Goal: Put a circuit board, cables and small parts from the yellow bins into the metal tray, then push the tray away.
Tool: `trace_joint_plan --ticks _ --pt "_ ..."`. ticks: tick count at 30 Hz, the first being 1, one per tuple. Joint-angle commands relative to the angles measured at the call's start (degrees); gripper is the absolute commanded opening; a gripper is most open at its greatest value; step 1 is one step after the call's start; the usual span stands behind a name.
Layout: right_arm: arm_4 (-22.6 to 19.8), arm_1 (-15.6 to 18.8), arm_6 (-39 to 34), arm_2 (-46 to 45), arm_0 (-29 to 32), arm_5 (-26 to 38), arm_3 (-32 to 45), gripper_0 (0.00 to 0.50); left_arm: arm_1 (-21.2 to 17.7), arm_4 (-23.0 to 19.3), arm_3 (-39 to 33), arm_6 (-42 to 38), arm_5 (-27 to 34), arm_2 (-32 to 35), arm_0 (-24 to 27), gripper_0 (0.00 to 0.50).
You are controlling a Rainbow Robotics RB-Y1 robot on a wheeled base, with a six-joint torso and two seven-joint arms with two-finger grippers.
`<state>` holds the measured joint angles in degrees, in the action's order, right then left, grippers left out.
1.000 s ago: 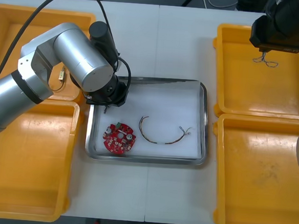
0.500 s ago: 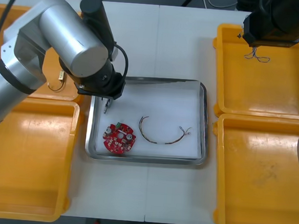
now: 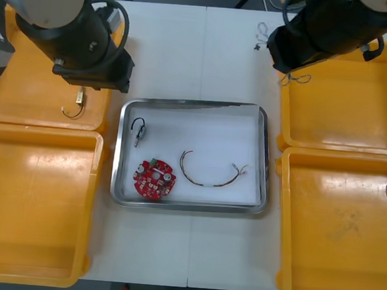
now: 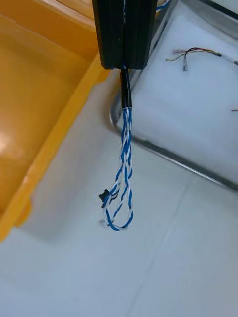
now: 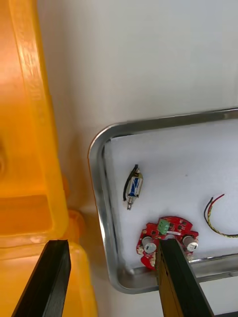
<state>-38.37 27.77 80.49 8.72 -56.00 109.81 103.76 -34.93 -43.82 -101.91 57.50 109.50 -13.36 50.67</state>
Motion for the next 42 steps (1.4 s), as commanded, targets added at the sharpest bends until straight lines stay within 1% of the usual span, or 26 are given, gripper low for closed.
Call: trace_joint_plan --ticks 1,4,7,9,12,15,16,21,27,31,37,42 --pt "-2.4 -0.4 2.5 5.1 -1.8 0.2 4.0 0.000 -3.7 -0.6 2.1 11.1 0.5 3.3 3.0 0.500" --pt "-1.6 -1.7 6.1 8.5 -1.8 0.2 5.2 0.000 -4.4 0.2 4.7 14.7 0.5 4.9 3.0 0.500" --pt "-0.2 -3.1 11.4 11.6 -1.8 0.2 5.3 0.000 -4.8 1.4 7.6 18.3 0.5 6.6 2.9 0.500" --pt "0.8 -3.9 15.7 14.2 -1.8 0.2 5.2 0.000 -5.1 2.8 9.7 20.8 0.5 7.4 3.0 0.500" --pt "2.2 -4.4 18.9 17.1 -1.8 -0.8 5.2 0.000 -5.0 4.6 11.8 22.9 0.1 8.0 3.0 0.500" --pt "4.6 -4.9 22.5 21.3 -0.6 -3.4 5.2 0.000 -5.0 6.2 15.2 24.3 -1.9 8.1 2.9 0.500" --pt "5.2 -4.9 23.2 21.9 -0.2 -3.9 5.2 0.000 -5.0 6.2 15.8 24.3 -2.4 8.0 2.9 0.500" --pt "8.3 -4.8 28.7 26.6 2.8 -10.4 4.2 0.000 -5.0 6.3 20.3 24.4 -6.4 8.1 2.9 0.500" --pt "8.5 -4.8 30.2 30.7 4.2 -16.7 -0.1 0.000 -4.8 5.8 24.7 24.4 -10.3 7.8 2.9 0.500" --pt "8.3 -4.2 31.3 32.4 4.8 -20.3 -3.5 0.000 -4.7 5.7 28.0 24.3 -14.0 5.8 2.9 0.500" --pt "7.9 -4.0 33.1 32.5 4.8 -20.9 -9.2 0.000 -4.7 5.7 32.7 24.0 -20.3 1.8 2.9 0.500" --pt "7.5 -3.3 34.4 32.5 4.8 -21.5 -10.8 0.000 -4.0 5.0 35.7 24.2 -22.6 0.4 2.9 0.500"
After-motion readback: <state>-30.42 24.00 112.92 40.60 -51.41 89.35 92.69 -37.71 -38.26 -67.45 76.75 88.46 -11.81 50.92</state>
